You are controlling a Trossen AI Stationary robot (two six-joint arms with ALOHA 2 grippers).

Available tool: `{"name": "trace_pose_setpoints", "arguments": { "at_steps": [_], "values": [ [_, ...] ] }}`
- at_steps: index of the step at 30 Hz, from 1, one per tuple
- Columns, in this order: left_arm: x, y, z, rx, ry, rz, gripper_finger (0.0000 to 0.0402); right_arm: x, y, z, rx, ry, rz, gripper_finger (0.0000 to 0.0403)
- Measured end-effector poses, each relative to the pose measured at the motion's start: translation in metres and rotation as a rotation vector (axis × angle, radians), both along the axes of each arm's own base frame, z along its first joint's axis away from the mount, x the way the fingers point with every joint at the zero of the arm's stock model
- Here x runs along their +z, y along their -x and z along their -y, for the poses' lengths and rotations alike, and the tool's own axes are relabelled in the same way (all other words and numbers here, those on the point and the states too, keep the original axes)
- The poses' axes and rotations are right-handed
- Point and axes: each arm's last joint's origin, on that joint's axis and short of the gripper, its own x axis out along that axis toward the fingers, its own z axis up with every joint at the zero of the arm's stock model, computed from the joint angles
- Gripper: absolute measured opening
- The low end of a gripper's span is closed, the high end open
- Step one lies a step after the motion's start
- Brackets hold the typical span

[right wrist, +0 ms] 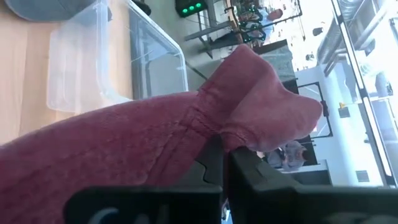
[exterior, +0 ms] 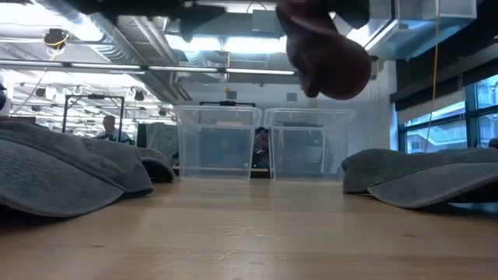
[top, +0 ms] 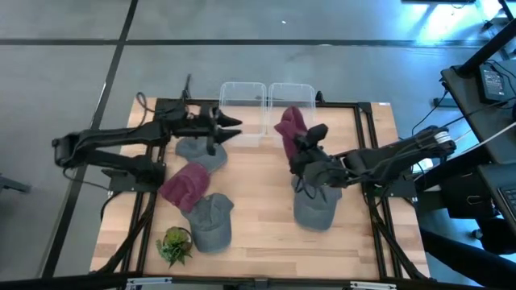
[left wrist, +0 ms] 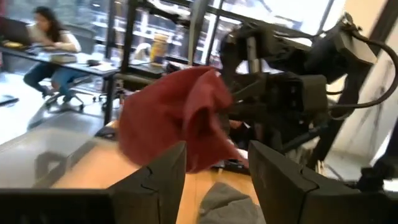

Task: Pick & Place hat
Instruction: Put the red cap into the right transparent bin

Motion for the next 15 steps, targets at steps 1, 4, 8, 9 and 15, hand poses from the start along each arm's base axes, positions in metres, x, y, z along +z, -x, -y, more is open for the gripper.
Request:
{"name": "trace_pose_setpoints", "arguments": {
  "at_steps": [1, 4, 8, 9, 15],
  "values": [
    [0.001, -0.007, 0.002, -0.016, -0.013, -0.009, 0.0168, -0.002, -0.003, 0.0, -0.004, -0.001, 0.004, 0.0001],
    [0.001, -0.028, 0.008, -0.06, -0.053, -0.033, 0.0168, -0.007, -0.011, 0.001, -0.012, -0.002, 0.005, 0.0001],
    [-0.003, -0.048, 0.013, -0.059, -0.095, -0.064, 0.0168, -0.01, -0.017, 0.001, -0.017, -0.007, 0.025, 0.0001],
    [-0.005, -0.052, 0.014, -0.052, -0.104, -0.072, 0.0168, -0.01, -0.018, 0.001, -0.017, -0.009, 0.03, 0.0001],
    [-0.013, -0.07, 0.016, 0.048, -0.159, -0.118, 0.0168, -0.012, -0.02, -0.001, 0.053, -0.05, 0.015, 0.0]
  ]
}}
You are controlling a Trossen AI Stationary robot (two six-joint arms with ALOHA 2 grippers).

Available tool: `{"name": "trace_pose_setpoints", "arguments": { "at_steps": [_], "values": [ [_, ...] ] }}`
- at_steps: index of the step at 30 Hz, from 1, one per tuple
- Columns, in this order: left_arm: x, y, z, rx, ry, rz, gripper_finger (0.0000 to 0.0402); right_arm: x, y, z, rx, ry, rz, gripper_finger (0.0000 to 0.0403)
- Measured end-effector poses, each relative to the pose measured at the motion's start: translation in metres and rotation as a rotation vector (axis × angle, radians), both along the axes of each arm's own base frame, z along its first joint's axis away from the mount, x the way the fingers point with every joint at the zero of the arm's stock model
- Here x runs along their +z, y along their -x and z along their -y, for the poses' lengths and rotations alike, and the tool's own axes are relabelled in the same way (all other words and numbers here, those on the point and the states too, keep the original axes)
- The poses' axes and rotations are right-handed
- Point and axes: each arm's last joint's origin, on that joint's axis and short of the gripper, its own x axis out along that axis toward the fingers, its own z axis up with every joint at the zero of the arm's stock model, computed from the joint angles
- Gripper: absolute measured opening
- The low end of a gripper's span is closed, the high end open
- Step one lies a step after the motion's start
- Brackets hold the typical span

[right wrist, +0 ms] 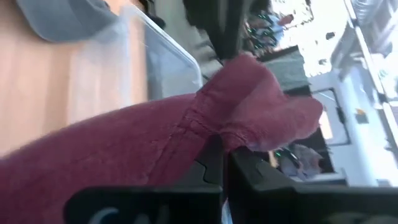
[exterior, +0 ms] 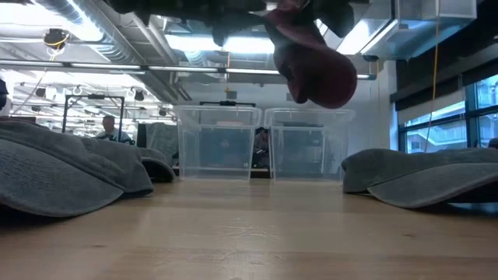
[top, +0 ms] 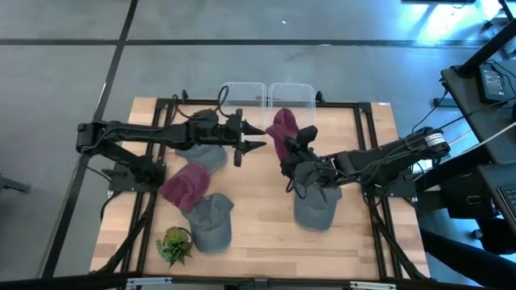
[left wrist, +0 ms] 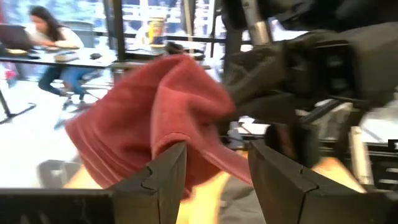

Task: Pick & Place hat
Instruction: Put the red cap into the right transparent bin

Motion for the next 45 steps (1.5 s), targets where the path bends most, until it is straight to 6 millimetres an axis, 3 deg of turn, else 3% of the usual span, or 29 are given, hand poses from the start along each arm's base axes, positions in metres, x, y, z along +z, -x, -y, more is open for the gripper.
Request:
{"name": "trace_pose_setpoints", "arguments": {
  "at_steps": [13, 18, 27, 45],
  "values": [
    [-0.0047, -0.0059, -0.0004, 0.049, -0.021, -0.03, 0.0168, 0.0008, -0.0004, -0.0002, 0.004, -0.003, 0.008, 0.0],
    [-0.006, -0.0001, -0.0018, 0.123, -0.107, -0.106, 0.0168, 0.0007, 0.0001, 0.0001, -0.01, 0.006, 0.007, 0.0],
    [-0.0022, 0.0027, -0.0023, 0.154, -0.113, -0.095, 0.0168, -0.0008, -0.001, -0.0013, 0.048, -0.046, 0.006, 0.0],
    [-0.0028, 0.0019, 0.0042, -0.069, -0.076, -0.085, 0.0169, -0.0007, -0.0019, -0.0021, 0.078, -0.07, 0.01, 0.0]
  ]
}}
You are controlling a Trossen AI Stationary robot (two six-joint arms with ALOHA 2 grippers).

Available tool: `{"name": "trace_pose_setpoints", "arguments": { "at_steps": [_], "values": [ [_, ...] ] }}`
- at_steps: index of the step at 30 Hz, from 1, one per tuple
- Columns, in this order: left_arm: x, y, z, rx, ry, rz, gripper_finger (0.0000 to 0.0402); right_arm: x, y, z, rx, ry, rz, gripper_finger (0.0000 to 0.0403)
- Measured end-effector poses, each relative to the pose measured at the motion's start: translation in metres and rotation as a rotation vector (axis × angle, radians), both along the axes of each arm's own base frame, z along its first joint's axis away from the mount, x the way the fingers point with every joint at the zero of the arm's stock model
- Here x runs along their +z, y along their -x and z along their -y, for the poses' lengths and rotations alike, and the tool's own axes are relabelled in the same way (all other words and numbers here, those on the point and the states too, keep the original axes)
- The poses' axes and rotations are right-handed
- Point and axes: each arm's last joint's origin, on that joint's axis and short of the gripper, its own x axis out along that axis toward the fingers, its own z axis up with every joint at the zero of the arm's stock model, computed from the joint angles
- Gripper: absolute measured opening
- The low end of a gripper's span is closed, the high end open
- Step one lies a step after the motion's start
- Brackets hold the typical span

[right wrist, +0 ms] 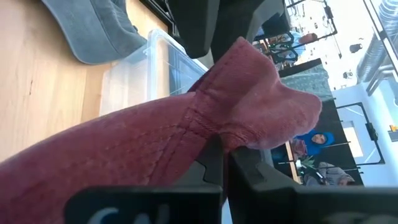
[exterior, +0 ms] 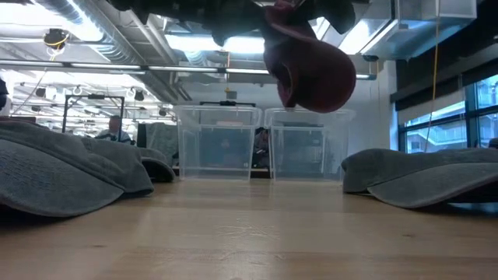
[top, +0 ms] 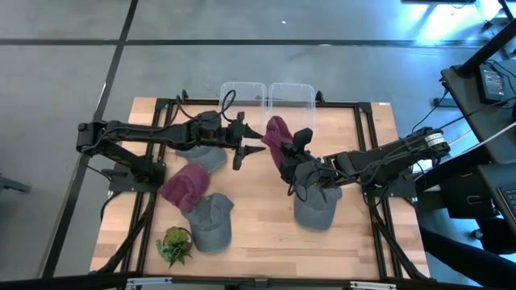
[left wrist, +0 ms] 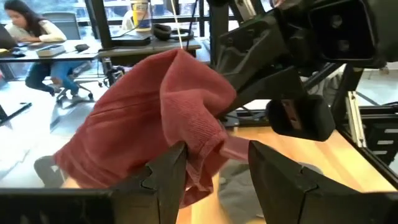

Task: Pick & Place hat
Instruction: Put the red cap into the right transparent bin

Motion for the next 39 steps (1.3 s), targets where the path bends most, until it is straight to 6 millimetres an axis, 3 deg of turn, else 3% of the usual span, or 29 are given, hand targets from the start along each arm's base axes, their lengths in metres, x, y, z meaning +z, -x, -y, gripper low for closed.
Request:
{"name": "trace_pose_setpoints", "arguments": {
  "at_steps": [13, 17, 22, 26, 31, 35, 39],
  "values": [
    [0.008, -0.001, -0.001, 0.021, 0.038, 0.089, 0.0159, -0.001, -0.005, -0.001, 0.003, -0.013, 0.026, 0.0001],
    [0.006, -0.001, -0.001, 0.034, 0.04, 0.065, 0.0116, 0.0, -0.005, -0.001, 0.004, -0.017, 0.038, 0.0004],
    [0.005, -0.001, 0.0, 0.014, 0.013, 0.051, 0.0022, 0.0, -0.006, -0.001, 0.013, -0.025, 0.044, 0.0005],
    [0.004, 0.0, 0.0, -0.03, 0.019, 0.044, 0.0012, -0.002, -0.006, -0.002, 0.066, -0.053, 0.02, 0.0011],
    [0.012, 0.0, -0.003, -0.101, 0.041, -0.071, 0.0009, 0.003, -0.003, -0.003, 0.08, -0.148, 0.085, 0.0064],
    [0.033, 0.003, -0.002, -0.143, 0.04, -0.231, 0.0009, 0.027, 0.011, 0.0, 0.111, -0.332, 0.185, 0.0137],
    [0.057, 0.012, 0.004, -0.179, 0.016, -0.359, 0.0009, 0.036, 0.029, 0.014, 0.16, -0.556, 0.135, 0.0203]
  ]
}}
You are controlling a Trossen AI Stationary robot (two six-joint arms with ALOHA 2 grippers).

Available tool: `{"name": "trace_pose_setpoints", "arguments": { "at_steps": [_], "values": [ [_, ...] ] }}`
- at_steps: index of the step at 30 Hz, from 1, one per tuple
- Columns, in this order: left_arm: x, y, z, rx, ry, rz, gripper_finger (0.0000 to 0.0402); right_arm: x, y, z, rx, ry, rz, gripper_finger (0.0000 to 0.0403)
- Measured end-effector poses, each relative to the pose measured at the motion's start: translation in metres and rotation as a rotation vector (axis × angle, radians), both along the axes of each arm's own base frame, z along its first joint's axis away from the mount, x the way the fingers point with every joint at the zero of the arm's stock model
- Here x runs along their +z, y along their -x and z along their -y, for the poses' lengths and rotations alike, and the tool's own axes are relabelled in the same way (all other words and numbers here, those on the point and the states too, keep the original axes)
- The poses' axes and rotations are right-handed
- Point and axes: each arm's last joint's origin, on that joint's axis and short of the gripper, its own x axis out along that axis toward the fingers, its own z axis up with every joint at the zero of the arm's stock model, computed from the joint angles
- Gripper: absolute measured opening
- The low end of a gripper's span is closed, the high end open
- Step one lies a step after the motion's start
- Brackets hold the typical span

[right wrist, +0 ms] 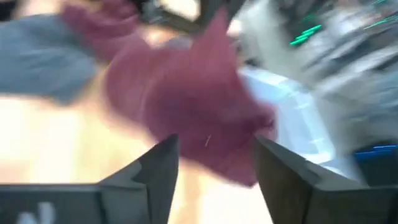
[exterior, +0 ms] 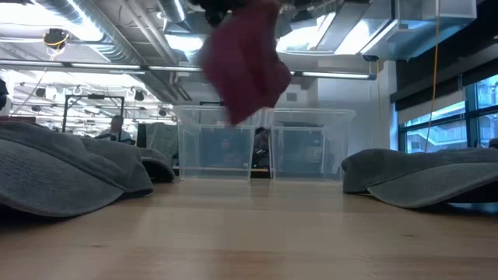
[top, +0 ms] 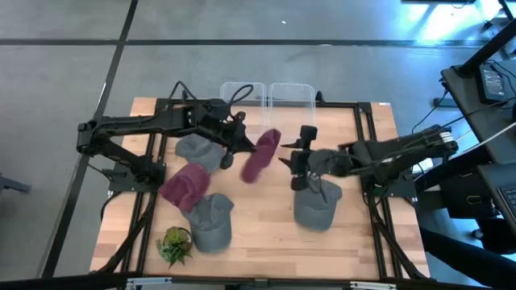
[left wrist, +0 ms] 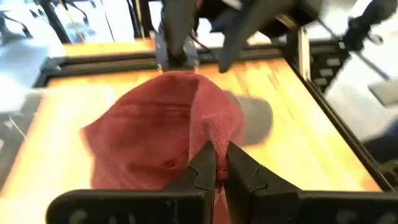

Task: Pick & Place hat
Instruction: Put the red cap into the right transparent bin

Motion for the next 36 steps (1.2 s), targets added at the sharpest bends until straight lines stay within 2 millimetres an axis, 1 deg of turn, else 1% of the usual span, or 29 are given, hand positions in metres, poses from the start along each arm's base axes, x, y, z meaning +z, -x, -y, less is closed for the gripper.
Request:
{"name": "trace_pose_setpoints", "arguments": {
  "at_steps": [3, 5, 6, 9, 13, 17, 22, 25, 29, 32, 34, 36],
  "values": [
    [0.014, 0.005, 0.006, -0.033, -0.018, -0.041, 0.0009, 0.003, 0.006, 0.012, 0.132, -0.162, -0.026, 0.0228],
    [0.022, 0.007, 0.011, -0.055, -0.029, -0.041, 0.0009, 0.005, 0.003, 0.02, 0.187, -0.229, -0.007, 0.0235],
    [0.024, 0.007, 0.013, -0.069, -0.03, -0.038, 0.0009, 0.004, -0.001, 0.023, 0.197, -0.235, -0.002, 0.0236],
    [0.025, 0.01, 0.023, -0.137, -0.017, -0.07, 0.0009, 0.0, -0.008, 0.031, 0.225, -0.167, -0.021, 0.0237],
    [0.024, 0.01, 0.035, -0.185, -0.019, -0.084, 0.0009, 0.003, -0.015, 0.032, 0.272, -0.115, 0.028, 0.0232],
    [0.023, 0.007, 0.046, -0.235, -0.044, -0.068, 0.0009, -0.002, -0.025, 0.033, 0.349, -0.125, 0.031, 0.0225],
    [0.024, 0.007, 0.055, -0.268, -0.068, -0.054, 0.0009, -0.014, -0.037, 0.035, 0.377, -0.141, -0.002, 0.0218],
    [0.025, 0.006, 0.057, -0.242, -0.096, -0.041, 0.0009, -0.018, -0.04, 0.034, 0.417, -0.173, -0.01, 0.0217],
    [0.026, 0.005, 0.058, -0.247, -0.11, -0.029, 0.0012, -0.019, -0.041, 0.034, 0.413, -0.183, -0.006, 0.0214],
    [0.027, 0.004, 0.058, -0.232, -0.117, -0.017, 0.0014, -0.019, -0.041, 0.034, 0.397, -0.199, -0.005, 0.0189],
    [0.028, 0.004, 0.057, -0.217, -0.127, -0.009, 0.0013, -0.02, -0.04, 0.034, 0.394, -0.201, -0.019, 0.0156],
    [0.028, 0.003, 0.057, -0.215, -0.129, -0.002, 0.0012, -0.021, -0.04, 0.034, 0.391, -0.202, -0.033, 0.0113]
  ]
}}
